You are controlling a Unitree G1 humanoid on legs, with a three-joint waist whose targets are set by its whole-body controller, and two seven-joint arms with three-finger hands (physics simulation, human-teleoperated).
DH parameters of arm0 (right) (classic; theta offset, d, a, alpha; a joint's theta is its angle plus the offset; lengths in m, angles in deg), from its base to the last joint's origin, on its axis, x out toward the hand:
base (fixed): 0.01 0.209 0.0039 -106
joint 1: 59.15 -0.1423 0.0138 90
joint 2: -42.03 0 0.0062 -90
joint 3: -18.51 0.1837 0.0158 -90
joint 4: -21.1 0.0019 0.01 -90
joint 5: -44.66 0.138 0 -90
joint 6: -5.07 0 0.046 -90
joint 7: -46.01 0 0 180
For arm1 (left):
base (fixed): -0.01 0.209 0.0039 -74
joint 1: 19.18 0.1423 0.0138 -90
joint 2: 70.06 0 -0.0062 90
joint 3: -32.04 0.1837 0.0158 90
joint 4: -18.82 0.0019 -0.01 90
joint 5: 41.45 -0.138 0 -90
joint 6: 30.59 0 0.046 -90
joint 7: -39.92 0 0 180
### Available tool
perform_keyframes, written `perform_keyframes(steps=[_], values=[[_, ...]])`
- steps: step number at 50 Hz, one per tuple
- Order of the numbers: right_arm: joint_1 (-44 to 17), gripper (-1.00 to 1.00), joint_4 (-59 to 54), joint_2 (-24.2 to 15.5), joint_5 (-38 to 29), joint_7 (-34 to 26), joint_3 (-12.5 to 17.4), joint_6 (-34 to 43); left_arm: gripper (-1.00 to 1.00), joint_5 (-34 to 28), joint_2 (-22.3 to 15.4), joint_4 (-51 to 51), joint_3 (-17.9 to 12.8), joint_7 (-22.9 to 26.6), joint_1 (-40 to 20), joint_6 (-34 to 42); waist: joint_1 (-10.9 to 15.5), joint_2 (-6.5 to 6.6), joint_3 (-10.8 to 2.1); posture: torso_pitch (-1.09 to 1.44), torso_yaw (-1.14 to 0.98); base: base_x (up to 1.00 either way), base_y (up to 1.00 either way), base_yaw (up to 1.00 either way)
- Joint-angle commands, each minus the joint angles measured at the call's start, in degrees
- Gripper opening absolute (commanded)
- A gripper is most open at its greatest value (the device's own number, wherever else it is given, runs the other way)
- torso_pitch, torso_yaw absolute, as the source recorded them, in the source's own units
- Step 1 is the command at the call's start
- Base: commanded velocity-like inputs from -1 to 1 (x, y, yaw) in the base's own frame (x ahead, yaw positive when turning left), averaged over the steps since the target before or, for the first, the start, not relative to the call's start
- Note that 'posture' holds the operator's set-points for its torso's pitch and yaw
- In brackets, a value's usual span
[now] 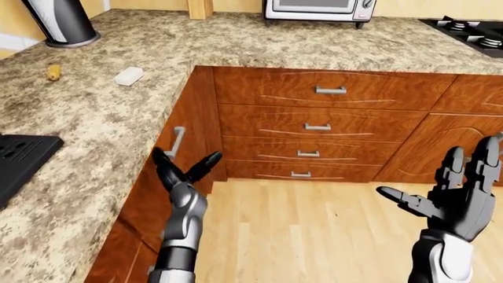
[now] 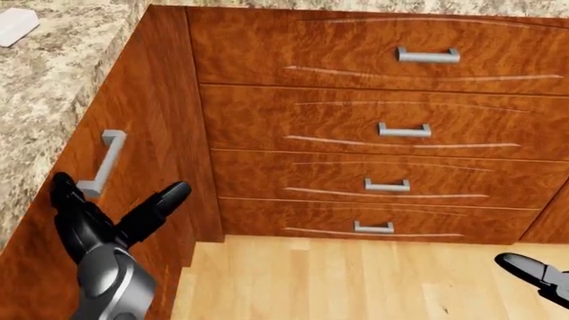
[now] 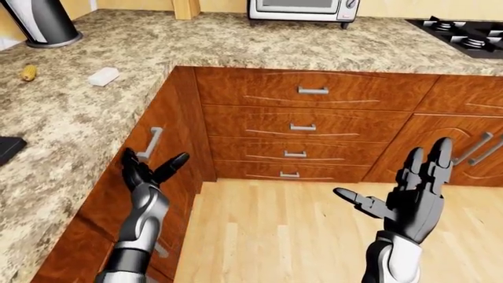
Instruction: Close the right drawer.
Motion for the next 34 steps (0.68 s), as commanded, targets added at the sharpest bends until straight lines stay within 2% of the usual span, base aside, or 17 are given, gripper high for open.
perform_keyframes(steps=[1,19,34], values=[[-0.8,1.00,2.4,-0.8,-0.1,-0.1,0.5,-1.6,1.00,0.5,-1.5,-1.2,-2.1,-1.6,-1.7,-1.9,0.3,-0.27,-0.96,0.00,0.00,0.00,0.00,0.00],[-0.9,1.00,1.9,-0.7,-0.5,0.1,0.3,-1.8,1.00,4.8,-6.2,3.3,-5.2,-4.4,-5.1,-2.8,0.2,0.04,-0.63,0.00,0.00,0.00,0.00,0.00],[-0.8,1.00,1.8,-0.7,-0.7,0.0,0.1,-2.1,1.00,5.0,-6.2,3.3,-4.9,-4.5,-4.9,-3.0,-0.1,0.09,-0.59,0.00,0.00,0.00,0.00,0.00]])
